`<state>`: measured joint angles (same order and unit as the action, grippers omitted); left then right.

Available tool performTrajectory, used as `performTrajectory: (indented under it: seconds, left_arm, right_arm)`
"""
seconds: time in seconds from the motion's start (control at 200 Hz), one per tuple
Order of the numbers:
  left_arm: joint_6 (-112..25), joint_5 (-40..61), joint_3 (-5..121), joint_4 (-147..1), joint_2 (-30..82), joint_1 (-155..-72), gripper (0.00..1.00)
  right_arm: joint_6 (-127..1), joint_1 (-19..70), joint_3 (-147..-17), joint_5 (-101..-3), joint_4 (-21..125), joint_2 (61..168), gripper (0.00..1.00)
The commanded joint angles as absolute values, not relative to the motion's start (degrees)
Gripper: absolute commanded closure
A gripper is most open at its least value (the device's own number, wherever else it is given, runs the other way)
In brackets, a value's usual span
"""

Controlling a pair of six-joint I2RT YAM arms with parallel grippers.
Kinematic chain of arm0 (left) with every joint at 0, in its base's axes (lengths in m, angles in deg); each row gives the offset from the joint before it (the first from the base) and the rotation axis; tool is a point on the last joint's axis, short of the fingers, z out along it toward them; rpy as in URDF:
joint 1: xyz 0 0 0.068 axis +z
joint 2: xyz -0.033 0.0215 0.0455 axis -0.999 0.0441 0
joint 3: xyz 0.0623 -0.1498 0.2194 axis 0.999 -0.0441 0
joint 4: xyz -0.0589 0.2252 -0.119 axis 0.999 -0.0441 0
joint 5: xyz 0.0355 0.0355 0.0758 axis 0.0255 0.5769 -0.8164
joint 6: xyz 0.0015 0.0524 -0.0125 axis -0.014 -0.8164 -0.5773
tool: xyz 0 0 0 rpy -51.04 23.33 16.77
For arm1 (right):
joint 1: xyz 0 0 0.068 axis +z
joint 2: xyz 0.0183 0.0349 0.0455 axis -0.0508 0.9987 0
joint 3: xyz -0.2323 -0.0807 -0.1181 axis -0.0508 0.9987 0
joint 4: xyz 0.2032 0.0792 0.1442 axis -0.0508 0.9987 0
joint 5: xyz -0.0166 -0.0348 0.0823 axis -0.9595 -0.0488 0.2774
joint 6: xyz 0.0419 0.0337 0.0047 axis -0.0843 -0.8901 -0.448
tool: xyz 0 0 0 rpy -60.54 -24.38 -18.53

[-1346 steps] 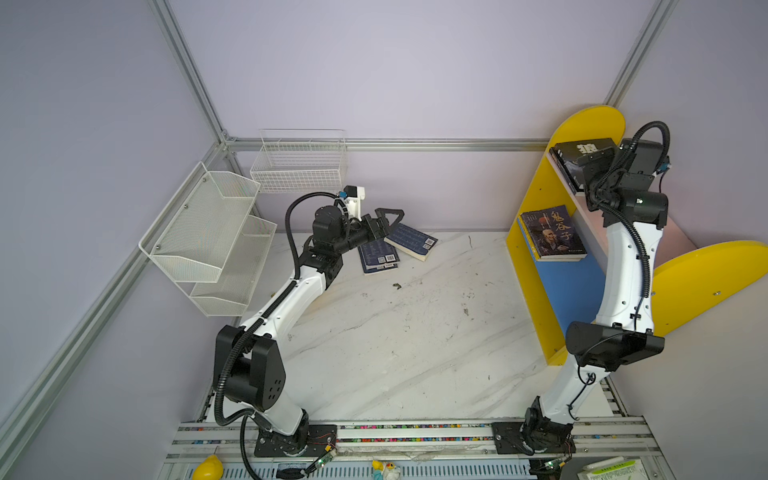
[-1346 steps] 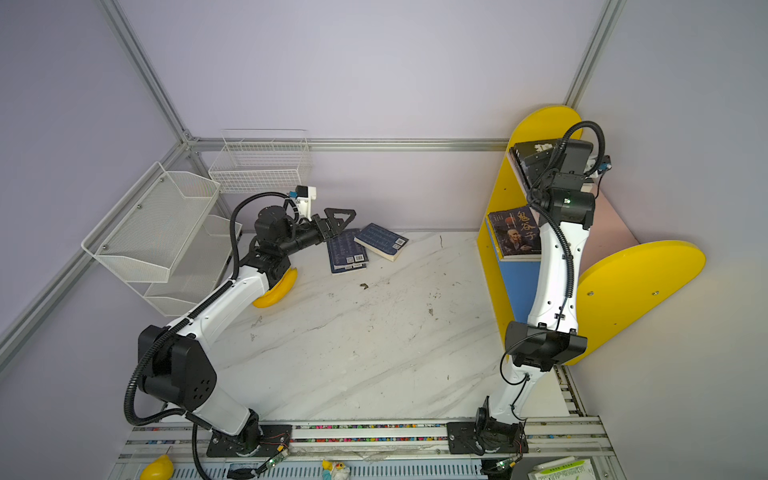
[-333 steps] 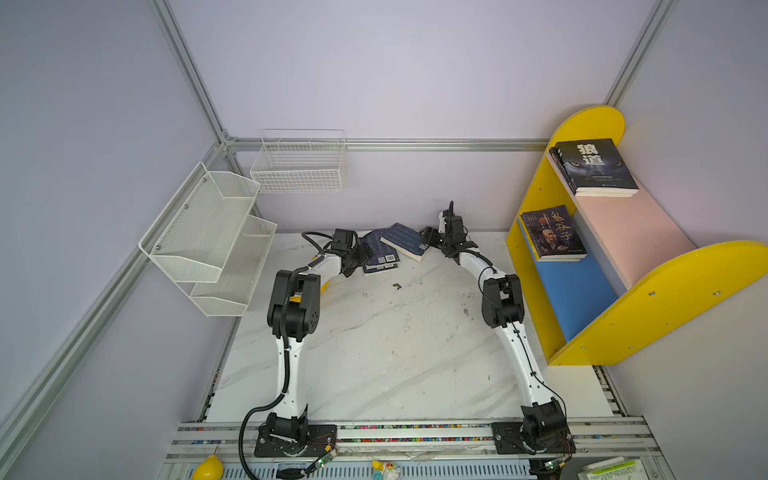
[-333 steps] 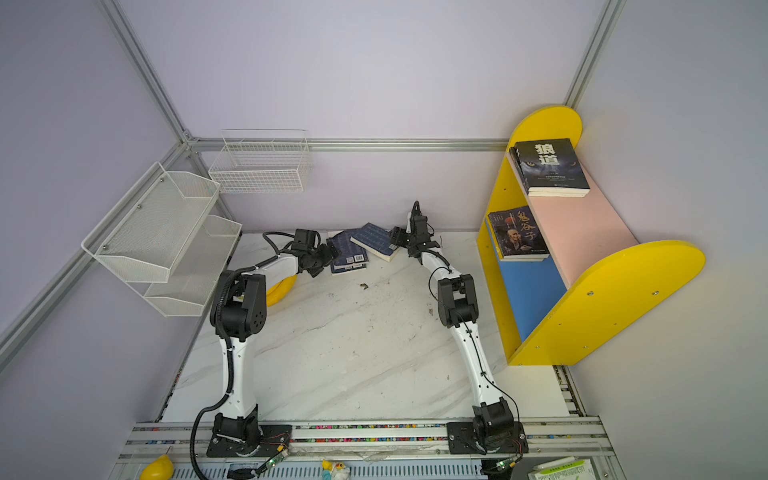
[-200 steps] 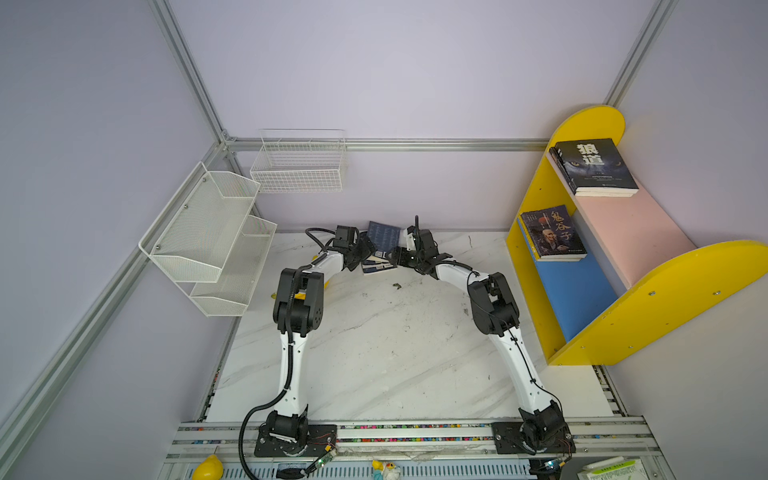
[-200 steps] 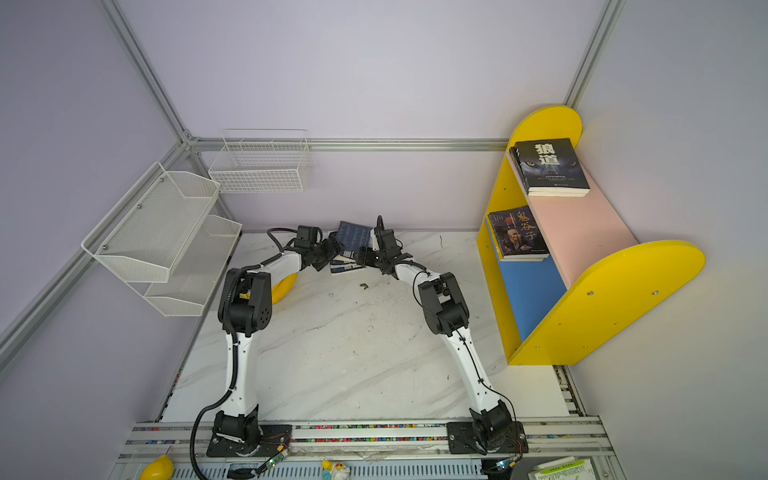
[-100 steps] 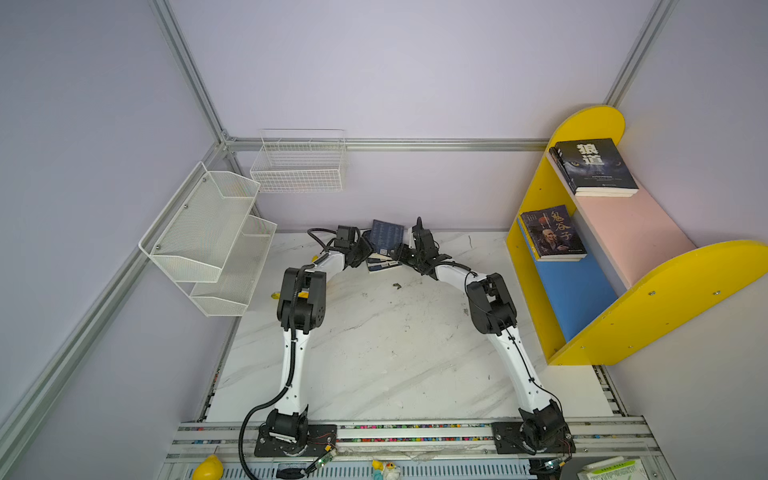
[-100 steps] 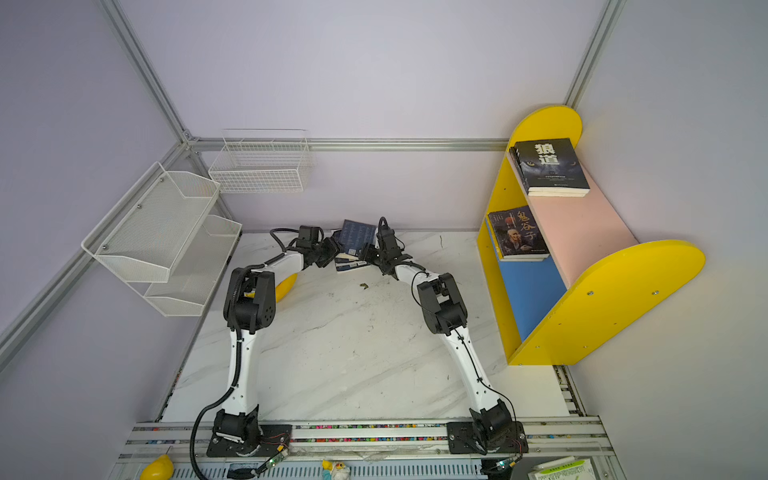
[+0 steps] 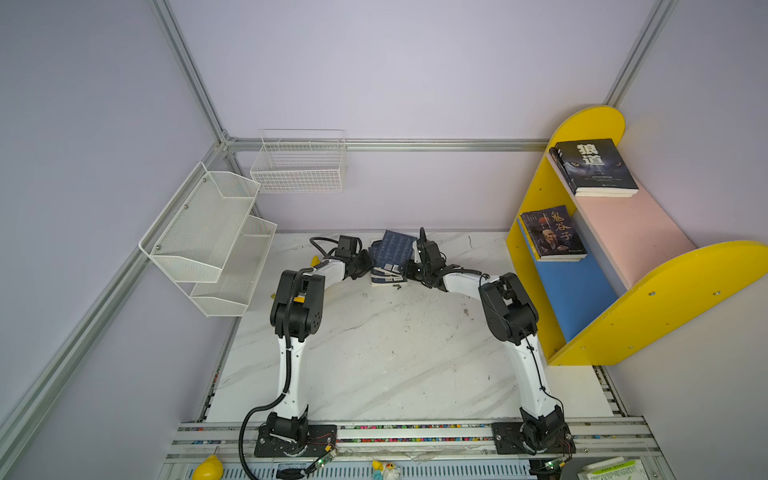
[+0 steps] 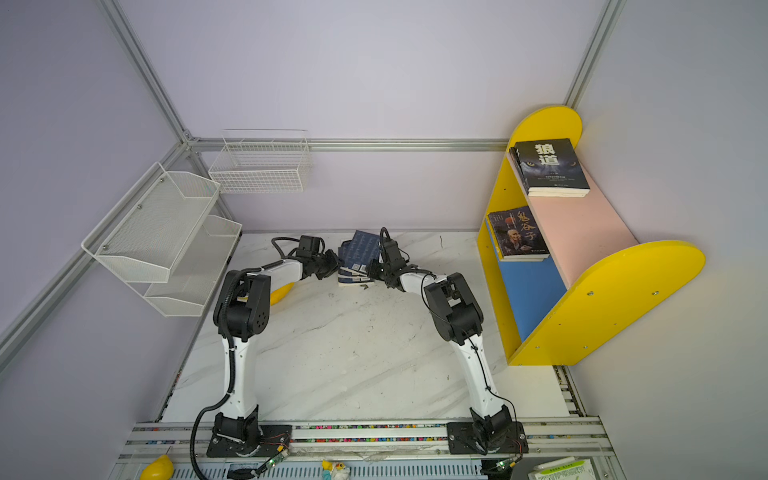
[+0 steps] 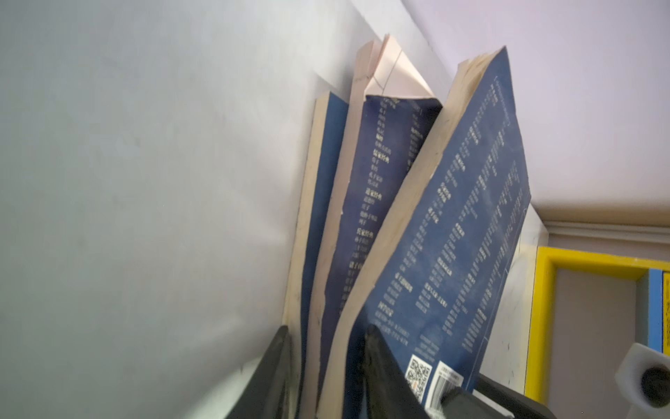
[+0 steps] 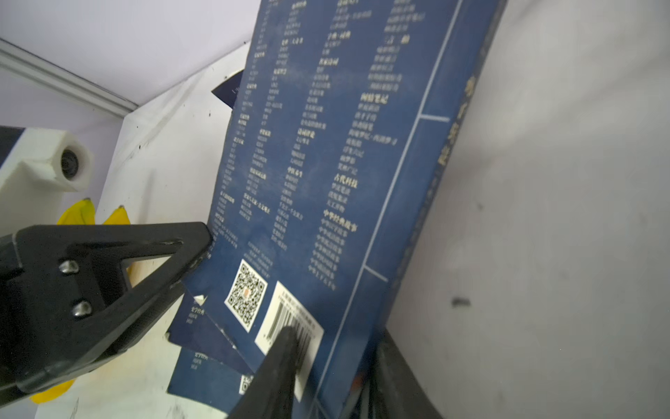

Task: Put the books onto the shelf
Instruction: 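Grip the top blue book's edges with both grippers and lift it upright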

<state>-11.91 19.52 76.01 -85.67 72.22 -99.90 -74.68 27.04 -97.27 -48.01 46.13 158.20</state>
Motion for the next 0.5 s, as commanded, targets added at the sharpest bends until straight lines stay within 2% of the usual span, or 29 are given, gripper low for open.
performTrajectory:
  seconds: [0.0, 0.135, 0.195, 0.29, 0.36, 0.425, 0.495]
  left_arm:
    - [-15.5, 28.2, 66.1, -94.3, 67.4, -104.0, 0.7]
    - [-18.1, 29.6, 55.1, -99.4, 58.7, -104.4, 0.72]
    - [-19.6, 28.1, 52.3, -102.9, 54.5, -104.0, 0.69]
    - [-21.7, 24.7, 49.8, -106.9, 48.2, -103.9, 0.56]
    - [-22.0, 23.6, 49.6, -108.0, 45.1, -103.9, 0.45]
    - [-21.9, 22.6, 50.4, -108.2, 43.4, -103.9, 0.38]
    - [-22.1, 21.8, 52.4, -108.0, 42.7, -103.9, 0.35]
  right_arm:
    - [-70.2, 30.6, -89.2, -45.5, 51.9, 153.9, 0.65]
    - [-68.3, 31.7, -79.8, -45.0, 57.0, 145.7, 0.65]
    - [-68.8, 31.9, -74.2, -45.6, 57.5, 141.2, 0.62]
    - [-70.7, 31.9, -67.3, -46.5, 57.5, 134.4, 0.57]
    - [-71.5, 31.9, -65.4, -47.3, 58.3, 130.4, 0.44]
    - [-72.0, 31.9, -65.1, -48.8, 58.8, 127.9, 0.38]
    - [-72.0, 31.8, -65.8, -51.2, 58.6, 126.8, 0.33]
